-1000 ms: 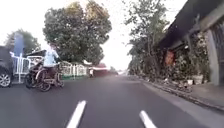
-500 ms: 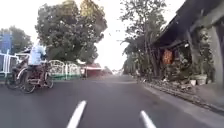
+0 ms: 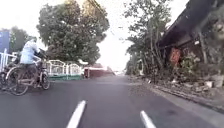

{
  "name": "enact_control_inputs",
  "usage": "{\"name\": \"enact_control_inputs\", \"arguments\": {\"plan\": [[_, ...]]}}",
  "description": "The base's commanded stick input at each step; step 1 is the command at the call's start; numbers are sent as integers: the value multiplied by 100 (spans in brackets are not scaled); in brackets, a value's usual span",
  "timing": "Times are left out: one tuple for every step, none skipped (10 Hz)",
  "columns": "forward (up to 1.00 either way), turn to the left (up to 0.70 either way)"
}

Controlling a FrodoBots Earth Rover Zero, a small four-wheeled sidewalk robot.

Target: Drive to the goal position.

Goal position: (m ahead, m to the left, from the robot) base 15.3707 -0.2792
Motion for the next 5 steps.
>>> {"name": "enact_control_inputs", "arguments": {"plan": [[100,0],[100,0],[100,0],[100,0],[100,0]]}}
